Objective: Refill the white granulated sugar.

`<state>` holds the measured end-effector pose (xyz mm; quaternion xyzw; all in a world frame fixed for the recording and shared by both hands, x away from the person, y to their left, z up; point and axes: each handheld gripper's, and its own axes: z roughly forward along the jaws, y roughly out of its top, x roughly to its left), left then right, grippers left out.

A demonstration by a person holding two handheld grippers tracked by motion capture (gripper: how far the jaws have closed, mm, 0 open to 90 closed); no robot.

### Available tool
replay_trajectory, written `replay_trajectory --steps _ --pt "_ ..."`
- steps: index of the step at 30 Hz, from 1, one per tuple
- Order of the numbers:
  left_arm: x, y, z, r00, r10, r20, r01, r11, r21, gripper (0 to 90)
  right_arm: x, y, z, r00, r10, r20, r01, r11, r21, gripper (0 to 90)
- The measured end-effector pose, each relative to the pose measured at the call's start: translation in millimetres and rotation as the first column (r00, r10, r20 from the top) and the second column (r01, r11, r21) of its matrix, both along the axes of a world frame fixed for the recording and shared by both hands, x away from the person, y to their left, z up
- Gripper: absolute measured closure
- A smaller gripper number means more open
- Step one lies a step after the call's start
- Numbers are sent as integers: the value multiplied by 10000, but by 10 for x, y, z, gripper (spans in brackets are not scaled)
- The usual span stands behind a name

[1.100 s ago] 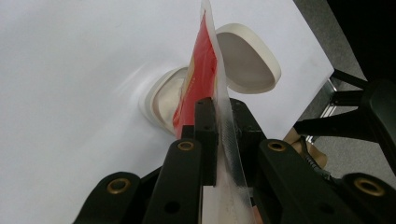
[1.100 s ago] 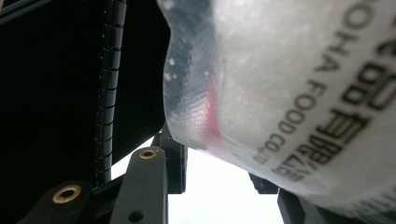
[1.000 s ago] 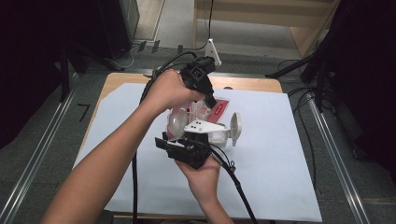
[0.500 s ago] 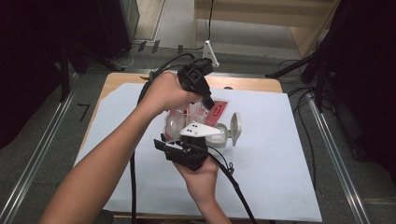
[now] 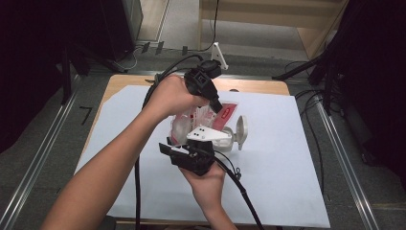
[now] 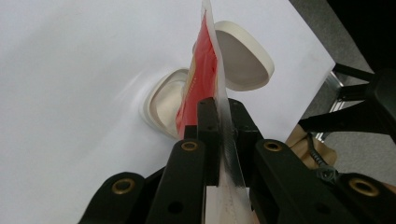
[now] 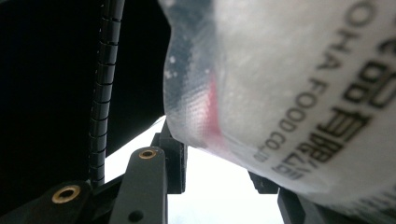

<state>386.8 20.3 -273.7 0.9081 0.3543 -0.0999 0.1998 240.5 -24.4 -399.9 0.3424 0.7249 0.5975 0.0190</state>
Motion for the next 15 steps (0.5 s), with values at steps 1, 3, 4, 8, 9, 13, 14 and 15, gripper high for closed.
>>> replay_trajectory --steps 1,3,4,8,9,13,14,15 --pt "-4 -1 3 10000 -15 26 15 10000 -1 871 1 -1 -7 10000 15 20 -15 10000 9 641" --pt "-12 1 4 9999 -9 124 8 10000 26 872 -1 -2 -9 10000 16 30 -16 10000 27 641" --pt "-13 2 6 9999 -23 146 22 10000 52 871 -1 -2 -9 10000 20 30 -20 10000 24 641" --pt "-23 -1 4 9995 -83 311 80 9999 98 872 -6 2 -9 10000 -12 62 12 10000 -44 641" --pt "-23 -3 4 9995 -89 311 86 9999 107 873 -8 4 -10 9999 -40 97 41 10000 -68 641" --pt "-3 -9 -2 9997 -27 223 25 10000 80 873 -13 7 -10 9998 -116 154 117 9999 -67 643" --pt "2 -17 -2 9999 50 127 -51 10000 64 872 -15 7 -5 9998 -167 103 167 9999 -27 644" --pt "12 -26 4 9999 -24 98 22 9998 172 872 -15 3 -1 9998 -202 92 202 9998 -3 645"
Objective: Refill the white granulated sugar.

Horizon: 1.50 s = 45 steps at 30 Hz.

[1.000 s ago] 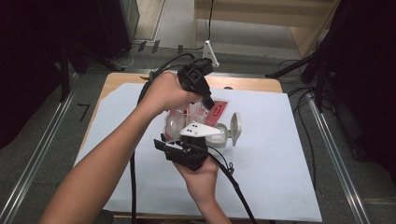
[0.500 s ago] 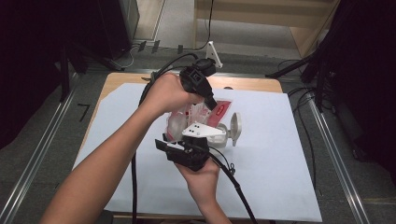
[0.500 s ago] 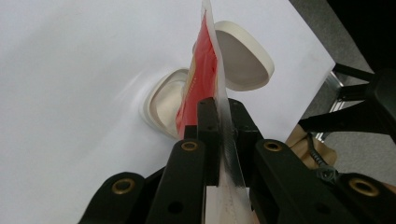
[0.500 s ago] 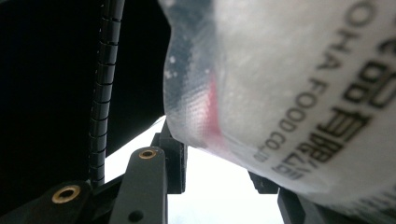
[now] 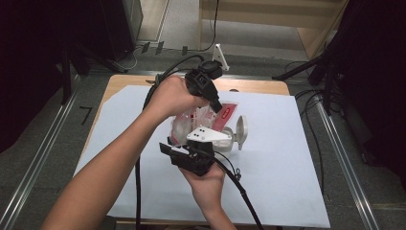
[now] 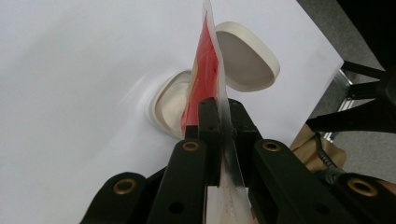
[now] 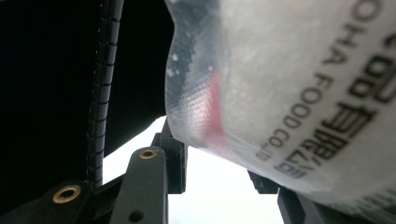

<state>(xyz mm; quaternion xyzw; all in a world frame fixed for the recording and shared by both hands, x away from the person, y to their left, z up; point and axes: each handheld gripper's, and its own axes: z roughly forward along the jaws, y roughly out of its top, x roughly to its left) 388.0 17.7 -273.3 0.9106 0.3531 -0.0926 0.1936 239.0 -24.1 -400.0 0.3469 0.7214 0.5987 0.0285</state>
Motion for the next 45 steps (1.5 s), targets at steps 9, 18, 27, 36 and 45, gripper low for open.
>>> replay_trajectory --steps 9,18,27,36,45 --pt "-3 -49 -4 9999 87 -55 -88 9999 -73 865 -12 -45 14 9999 -100 132 101 9999 -81 700" --pt "-6 -55 7 10000 71 -41 -71 9999 -92 862 -15 -38 17 10000 -18 36 17 9999 139 639" --pt "-7 -63 4 9999 139 -65 -140 9998 -143 863 -6 -56 23 9999 -19 -170 23 9997 254 645" --pt "-9 -58 1 10000 68 -45 -68 9999 -159 861 -12 -59 17 10000 -11 -91 13 9997 241 647" --pt "-7 -51 -5 9999 115 -117 -118 9997 -225 859 -10 -58 10 10000 -11 -70 13 9997 251 649"
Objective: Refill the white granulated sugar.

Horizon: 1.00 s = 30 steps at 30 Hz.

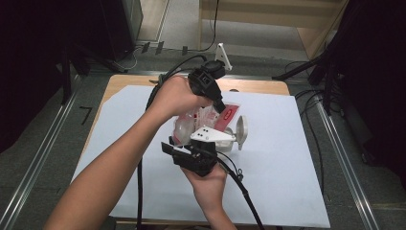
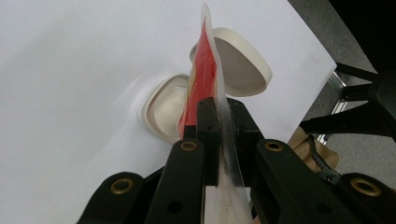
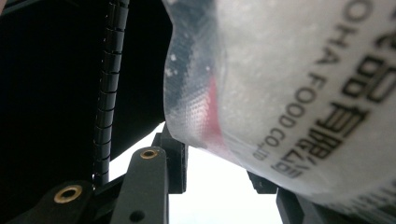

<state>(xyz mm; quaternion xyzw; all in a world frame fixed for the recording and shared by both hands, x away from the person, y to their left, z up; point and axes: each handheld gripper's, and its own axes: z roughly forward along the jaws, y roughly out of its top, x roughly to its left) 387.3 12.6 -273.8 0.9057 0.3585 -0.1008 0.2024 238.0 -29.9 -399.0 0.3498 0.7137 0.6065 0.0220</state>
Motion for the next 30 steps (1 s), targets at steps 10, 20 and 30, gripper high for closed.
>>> replay_trajectory --steps 10,20,30 --pt "2 -3 1 10000 1 0 -1 10000 66 859 2 -9 7 9999 49 -138 -47 9999 126 642" --pt "1 -30 8 10000 -8 -27 9 10000 57 855 8 -27 20 9996 -6 -276 12 9998 215 641" --pt "17 -27 18 9999 15 -134 -14 10000 64 856 14 -38 23 9997 8 -254 -3 9998 214 641"
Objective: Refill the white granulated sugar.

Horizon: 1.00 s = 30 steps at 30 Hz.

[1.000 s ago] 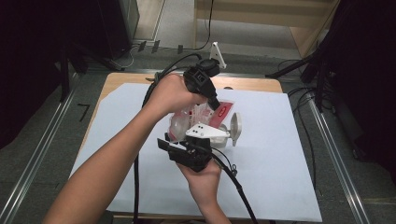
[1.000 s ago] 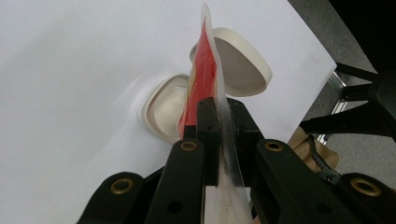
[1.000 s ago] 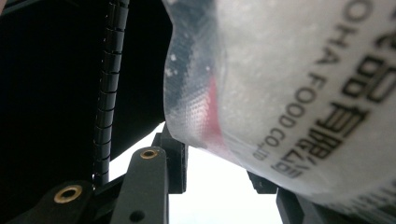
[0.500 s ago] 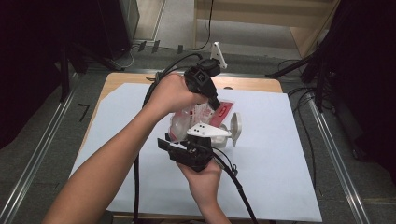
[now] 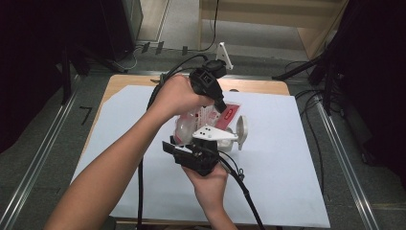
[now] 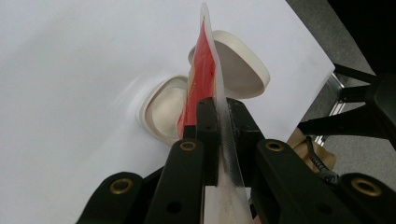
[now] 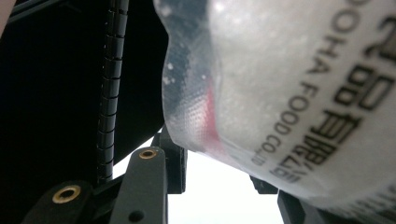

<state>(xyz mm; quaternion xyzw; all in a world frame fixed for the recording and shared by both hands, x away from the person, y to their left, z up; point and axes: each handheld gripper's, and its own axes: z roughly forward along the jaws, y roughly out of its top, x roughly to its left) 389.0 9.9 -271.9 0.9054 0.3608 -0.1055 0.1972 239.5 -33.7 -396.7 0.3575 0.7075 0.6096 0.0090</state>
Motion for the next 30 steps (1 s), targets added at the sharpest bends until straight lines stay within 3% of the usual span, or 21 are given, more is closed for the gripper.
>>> replay_trajectory --steps 7,9,30 --pt "-14 -20 -28 10000 -14 -42 14 10000 -8 853 18 -7 -44 9995 -46 -317 58 9993 376 602" --pt "-17 -18 -17 9999 -60 -85 60 10000 -1 854 10 -13 -37 9996 -88 -267 98 9993 349 640" --pt "-9 11 -32 9998 171 -81 -172 9998 -134 857 10 -12 -49 9999 -40 -152 44 9996 263 644"
